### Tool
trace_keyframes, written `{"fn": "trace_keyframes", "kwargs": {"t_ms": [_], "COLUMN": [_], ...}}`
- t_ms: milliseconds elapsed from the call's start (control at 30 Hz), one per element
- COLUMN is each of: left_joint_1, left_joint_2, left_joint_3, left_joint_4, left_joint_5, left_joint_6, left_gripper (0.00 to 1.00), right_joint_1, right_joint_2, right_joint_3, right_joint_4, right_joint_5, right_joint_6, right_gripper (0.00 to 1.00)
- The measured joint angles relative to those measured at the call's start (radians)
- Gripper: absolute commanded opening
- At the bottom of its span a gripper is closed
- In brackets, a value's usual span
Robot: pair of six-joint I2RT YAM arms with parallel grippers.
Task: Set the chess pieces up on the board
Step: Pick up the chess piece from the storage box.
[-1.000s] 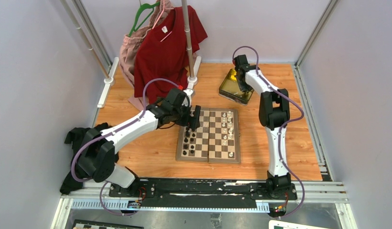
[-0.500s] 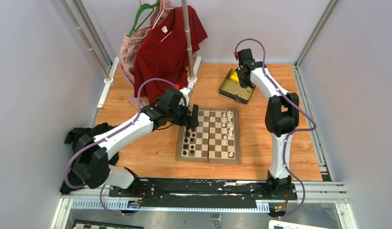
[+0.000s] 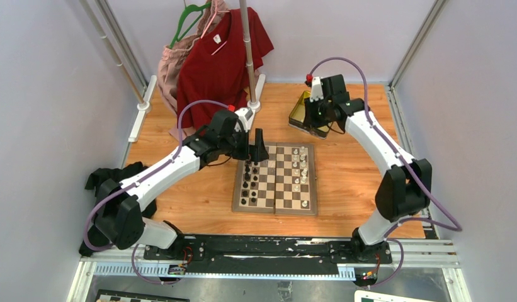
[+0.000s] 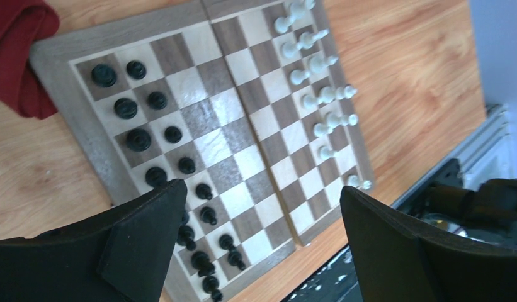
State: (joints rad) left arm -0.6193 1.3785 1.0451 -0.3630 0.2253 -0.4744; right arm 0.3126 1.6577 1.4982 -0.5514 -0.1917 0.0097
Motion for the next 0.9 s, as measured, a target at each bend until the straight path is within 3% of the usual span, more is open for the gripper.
{"fn": "trace_keyframes", "kwargs": {"t_ms": [367, 900], "left_joint_1": [0.017, 0.023], "left_joint_2": [0.016, 0.055], "left_joint_3": [0.062, 0.053], "left_joint_4": [0.057, 0.138], "left_joint_5": [0.084, 0.112], "left_joint_6": [-0.125, -0.307], "left_gripper": [0.98, 0.94], "right_joint_1": [0.177, 0.386], "right_joint_2": [-0.23, -0.304], "right_joint_3": [-0.231, -0.34], "right_joint_4": [0.052, 0.156], "right_joint_5": [-0.15, -0.004], "right_joint_6": [0.044, 0.048], "right_gripper": [0.0, 0.0]}}
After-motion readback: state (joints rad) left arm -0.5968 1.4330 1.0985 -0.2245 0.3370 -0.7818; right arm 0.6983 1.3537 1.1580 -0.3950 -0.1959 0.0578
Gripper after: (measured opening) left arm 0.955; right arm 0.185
